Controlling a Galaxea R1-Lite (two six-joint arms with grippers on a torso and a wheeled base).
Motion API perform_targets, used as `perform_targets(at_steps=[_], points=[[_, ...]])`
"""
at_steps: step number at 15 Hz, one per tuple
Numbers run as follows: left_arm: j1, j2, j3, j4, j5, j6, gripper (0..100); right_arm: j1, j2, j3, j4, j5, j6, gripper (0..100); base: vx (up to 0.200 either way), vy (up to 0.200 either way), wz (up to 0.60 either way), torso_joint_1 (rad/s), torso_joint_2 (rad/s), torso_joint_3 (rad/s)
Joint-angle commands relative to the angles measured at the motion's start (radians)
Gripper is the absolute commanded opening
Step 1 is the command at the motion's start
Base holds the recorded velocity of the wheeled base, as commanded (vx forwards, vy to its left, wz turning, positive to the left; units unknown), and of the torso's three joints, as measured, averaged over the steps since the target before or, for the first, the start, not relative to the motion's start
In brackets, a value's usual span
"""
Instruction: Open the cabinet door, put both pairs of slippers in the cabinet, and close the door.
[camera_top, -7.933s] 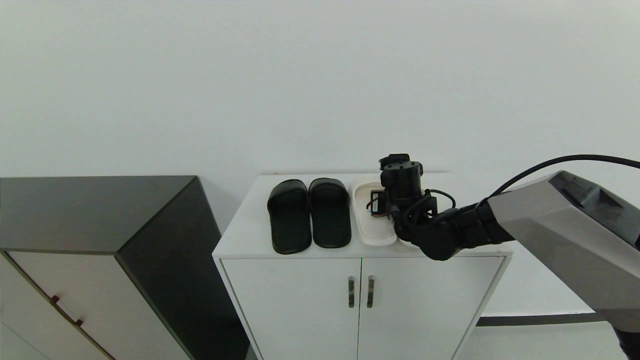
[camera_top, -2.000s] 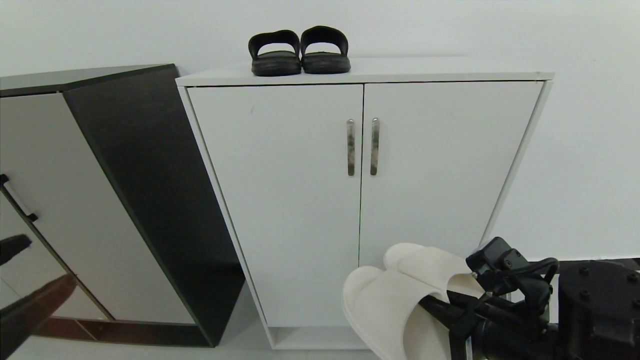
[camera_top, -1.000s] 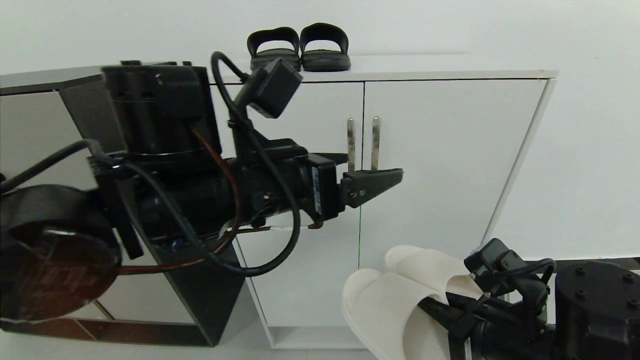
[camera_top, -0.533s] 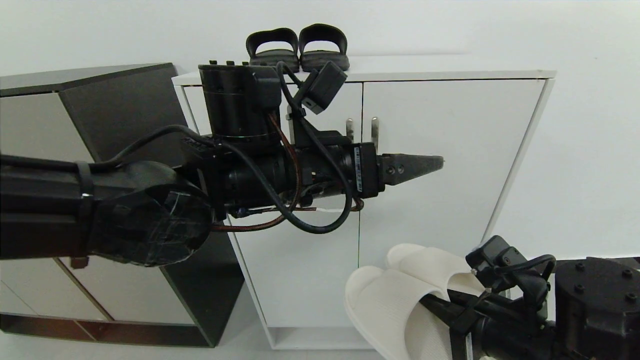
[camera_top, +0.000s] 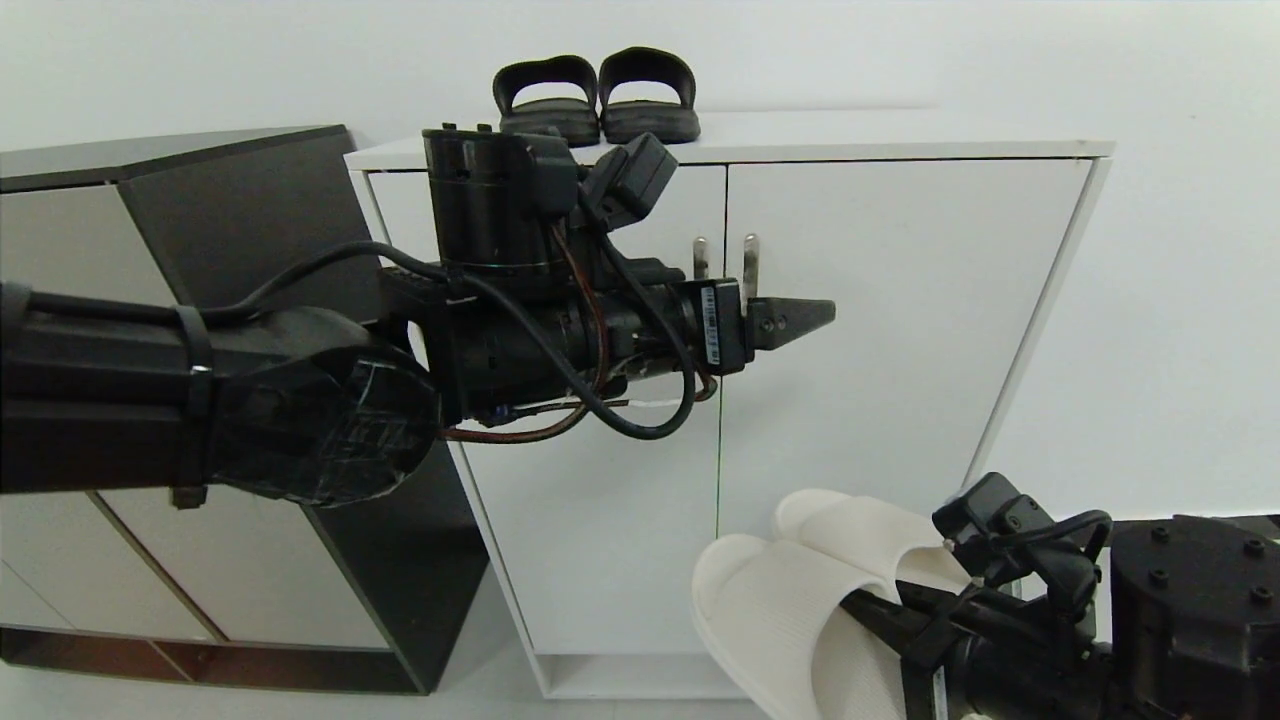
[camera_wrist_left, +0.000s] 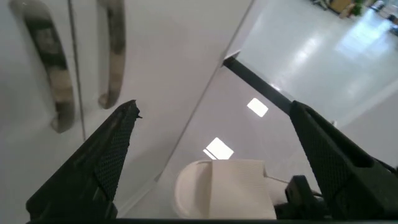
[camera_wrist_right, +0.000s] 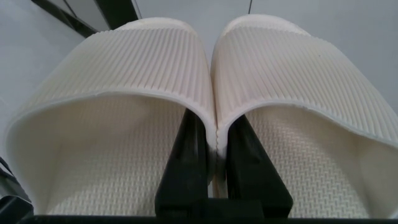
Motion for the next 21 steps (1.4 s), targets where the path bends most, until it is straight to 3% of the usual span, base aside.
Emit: perform_targets(at_steps=[1, 10, 17, 18, 21], points=[[0.000, 0.015, -0.041, 0.014, 0.023, 0.002, 100, 0.001, 0.000, 0.001, 0.000, 0.000, 0.000, 0, 0.000, 0.000, 0.00, 0.000, 0.00, 0.000], [0.006, 0.158, -0.179, 0.024, 0.100, 0.021, 100, 0.001, 0.003, 0.012, 0.000, 0.002, 0.000, 0, 0.000, 0.000, 0.00, 0.000, 0.00, 0.000], [0.004, 0.202, -0.231, 0.034, 0.097, 0.028, 100, 0.001, 0.004, 0.012, 0.000, 0.026, 0.000, 0, 0.000, 0.000, 0.00, 0.000, 0.00, 0.000], [0.004, 0.201, -0.230, 0.034, 0.095, 0.028, 0, 0.001, 0.004, 0.013, 0.000, 0.028, 0.000, 0, 0.000, 0.000, 0.00, 0.000, 0.00, 0.000], [0.003, 0.165, -0.184, 0.028, 0.091, 0.028, 0, 0.004, 0.004, 0.016, 0.001, 0.031, -0.004, 0, 0.000, 0.000, 0.00, 0.000, 0.00, 0.000]])
